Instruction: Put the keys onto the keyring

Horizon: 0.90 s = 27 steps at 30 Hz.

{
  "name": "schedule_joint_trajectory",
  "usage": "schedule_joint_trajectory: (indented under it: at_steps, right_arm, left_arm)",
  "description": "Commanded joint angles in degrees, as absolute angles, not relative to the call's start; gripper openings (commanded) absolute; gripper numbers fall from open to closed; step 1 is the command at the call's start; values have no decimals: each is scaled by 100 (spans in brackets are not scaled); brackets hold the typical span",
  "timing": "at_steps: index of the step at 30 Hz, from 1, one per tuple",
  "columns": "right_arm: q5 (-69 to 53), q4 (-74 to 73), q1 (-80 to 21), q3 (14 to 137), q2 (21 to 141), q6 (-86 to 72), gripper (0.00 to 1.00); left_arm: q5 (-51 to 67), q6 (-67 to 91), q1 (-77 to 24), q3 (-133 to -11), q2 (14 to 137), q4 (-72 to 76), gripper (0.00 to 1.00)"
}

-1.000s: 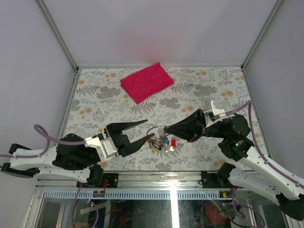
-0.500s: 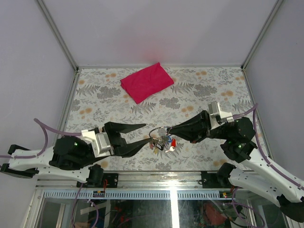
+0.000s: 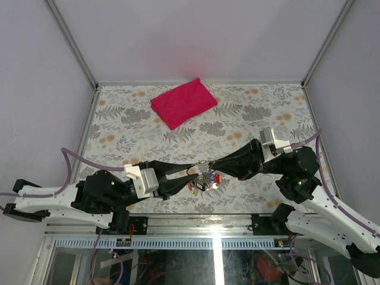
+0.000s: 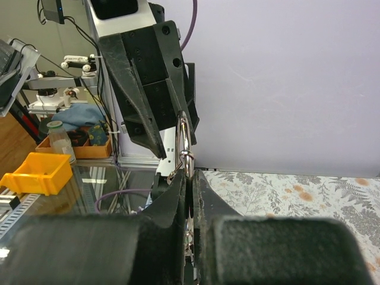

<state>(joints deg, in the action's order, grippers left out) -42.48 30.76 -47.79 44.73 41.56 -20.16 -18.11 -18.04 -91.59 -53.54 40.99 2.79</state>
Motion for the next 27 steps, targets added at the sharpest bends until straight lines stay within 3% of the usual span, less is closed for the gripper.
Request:
schedule_joint_trajectory:
  at_steps: [1,4,10,12,18,27]
  right_arm:
    - [-4294,3771,-4798,4663,4064,-2132,0]
    - [-4334,3805,-4796,4661,4074,-2166,0]
    - [-4350,3831,-4796,4650,4058,-2181,0]
    - [-4327,3773,-4795,4654,4045,-2133,1]
    - [-3714,2119,-4791,4929,3672,-1231,34]
    - [-1401,-400,-4790,5116,2845,32,46]
  left_arm:
    - [-1903,-1731,-9188,-5301,4166,549,27]
    - [-1924,-1715,-9193,-5303,4225,571,23]
    - [-1931,-1699,-9190,-5298,4239,607,1]
    - [-1949,-1688,-9188,-5300,4240,606,0]
    - [-2796,-1506,-9189,-5566,4286,73,0]
    - [-3588,-1446,-9093,-6014,4356,-1262,0]
